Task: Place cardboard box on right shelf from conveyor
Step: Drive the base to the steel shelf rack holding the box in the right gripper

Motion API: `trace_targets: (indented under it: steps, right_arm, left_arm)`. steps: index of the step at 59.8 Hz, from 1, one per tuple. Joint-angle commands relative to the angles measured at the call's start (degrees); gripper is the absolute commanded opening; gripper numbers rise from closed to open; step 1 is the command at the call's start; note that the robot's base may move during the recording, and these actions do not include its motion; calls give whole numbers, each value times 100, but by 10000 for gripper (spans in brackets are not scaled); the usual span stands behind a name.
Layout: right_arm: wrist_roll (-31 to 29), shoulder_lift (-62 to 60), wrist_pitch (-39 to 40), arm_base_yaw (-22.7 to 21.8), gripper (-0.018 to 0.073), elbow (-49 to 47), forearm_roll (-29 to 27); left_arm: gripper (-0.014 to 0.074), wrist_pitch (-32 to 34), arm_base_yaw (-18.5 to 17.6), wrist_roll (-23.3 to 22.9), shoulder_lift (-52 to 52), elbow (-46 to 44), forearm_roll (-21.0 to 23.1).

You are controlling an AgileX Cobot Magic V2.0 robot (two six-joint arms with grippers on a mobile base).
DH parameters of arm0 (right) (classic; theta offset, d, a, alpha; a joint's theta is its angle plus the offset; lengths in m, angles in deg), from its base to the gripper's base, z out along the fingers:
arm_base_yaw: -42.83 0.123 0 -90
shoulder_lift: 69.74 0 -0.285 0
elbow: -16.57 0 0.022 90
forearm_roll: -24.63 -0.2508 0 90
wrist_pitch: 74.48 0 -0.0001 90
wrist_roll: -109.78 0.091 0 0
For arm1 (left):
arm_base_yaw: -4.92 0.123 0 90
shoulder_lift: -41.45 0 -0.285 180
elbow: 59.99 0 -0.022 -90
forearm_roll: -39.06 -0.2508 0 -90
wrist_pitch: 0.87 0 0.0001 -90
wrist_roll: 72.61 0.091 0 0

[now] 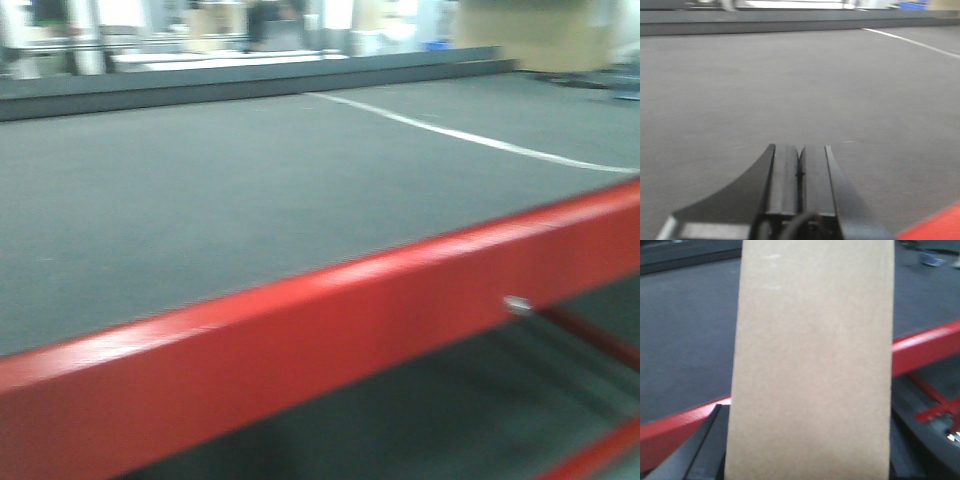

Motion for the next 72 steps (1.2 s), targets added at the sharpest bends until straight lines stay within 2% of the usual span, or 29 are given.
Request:
trace_targets:
  steps: [1,72]
  right_arm:
    - [-53,65,591,-39,285,-153,116]
    - [-53,65,591,-39,285,-153,116]
  left_arm:
    - [-116,481,-21,2,76,49,34]
    - [-116,481,-11,2,76,49,34]
